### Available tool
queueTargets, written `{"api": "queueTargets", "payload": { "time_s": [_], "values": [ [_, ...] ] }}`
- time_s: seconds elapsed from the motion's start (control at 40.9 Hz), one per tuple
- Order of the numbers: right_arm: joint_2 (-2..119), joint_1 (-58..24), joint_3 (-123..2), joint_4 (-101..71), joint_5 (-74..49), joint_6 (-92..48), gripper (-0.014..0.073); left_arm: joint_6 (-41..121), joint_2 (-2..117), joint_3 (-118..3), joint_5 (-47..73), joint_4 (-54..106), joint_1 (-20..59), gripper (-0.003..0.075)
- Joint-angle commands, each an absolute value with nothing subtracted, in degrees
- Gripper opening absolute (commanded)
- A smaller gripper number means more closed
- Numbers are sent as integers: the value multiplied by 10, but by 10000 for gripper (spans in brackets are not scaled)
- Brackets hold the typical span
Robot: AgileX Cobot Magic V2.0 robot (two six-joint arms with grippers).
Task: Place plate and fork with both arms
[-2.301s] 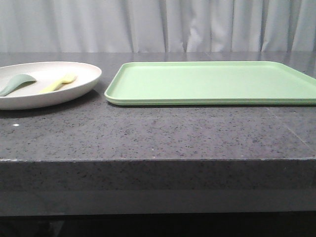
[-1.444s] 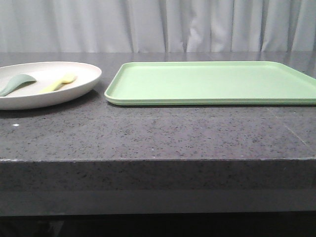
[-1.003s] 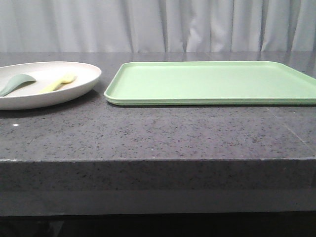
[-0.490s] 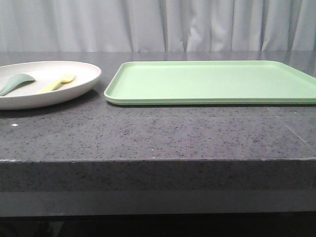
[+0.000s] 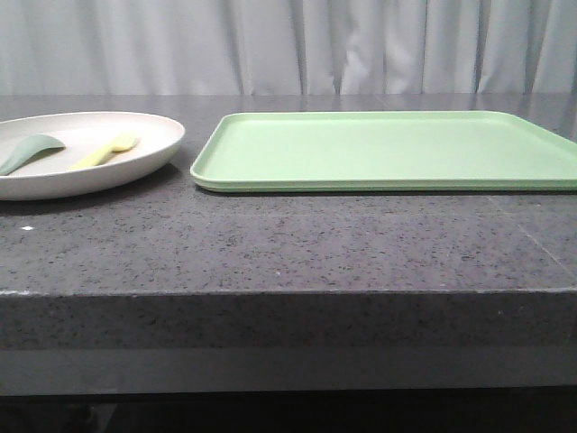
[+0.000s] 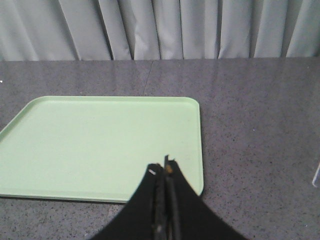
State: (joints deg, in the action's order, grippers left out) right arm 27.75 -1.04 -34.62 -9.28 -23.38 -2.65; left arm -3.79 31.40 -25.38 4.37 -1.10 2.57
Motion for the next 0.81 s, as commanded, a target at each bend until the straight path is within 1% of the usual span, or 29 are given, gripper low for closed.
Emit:
{"api": "queueTargets", "payload": {
  "time_s": [0.0,0.049,0.098,0.147,0.196,0.245,0.294,0.343,0.367,0.392,0.441,0.465,0.538,0.685,0.783],
  "values": [
    [293,-8,-368,-93,-192,-29,-57,-38,334,-280,-6,-11,25,-18],
    [293,-8,-368,-93,-192,-29,-52,-38,336,-280,-11,-11,25,-17],
    [293,-8,-368,-93,-192,-29,-29,-38,336,-280,-17,-11,25,-14],
    [293,-8,-368,-93,-192,-29,17,-38,336,-280,-22,-11,25,9],
    [293,-8,-368,-93,-192,-29,102,-38,336,-280,-24,-11,25,66],
    [293,-8,-368,-93,-192,-29,197,-38,336,-280,-25,-11,25,160],
    [293,-8,-368,-93,-192,-29,303,-38,336,-280,-25,-11,25,290],
    [293,-8,-368,-93,-192,-29,410,-38,336,-280,-25,-9,25,460],
    [293,-8,-368,-93,-192,-29,466,-38,336,-280,-25,-7,25,520],
    [293,-8,-368,-93,-192,-29,505,-38,336,-280,-25,-4,25,589],
    [293,-8,-368,-93,-191,-29,584,-38,336,-280,-25,-4,25,678],
    [293,-8,-368,-93,-191,-29,605,-38,336,-280,-25,-4,25,701],
    [293,-8,-368,-93,-191,-29,638,-38,336,-280,-27,-4,25,681],
    [293,-8,-368,-93,-191,-29,636,-38,341,-292,-22,-4,25,622],
    [293,-8,-368,-93,-191,-29,636,-38,367,-338,26,-4,25,620]
  ]
}}
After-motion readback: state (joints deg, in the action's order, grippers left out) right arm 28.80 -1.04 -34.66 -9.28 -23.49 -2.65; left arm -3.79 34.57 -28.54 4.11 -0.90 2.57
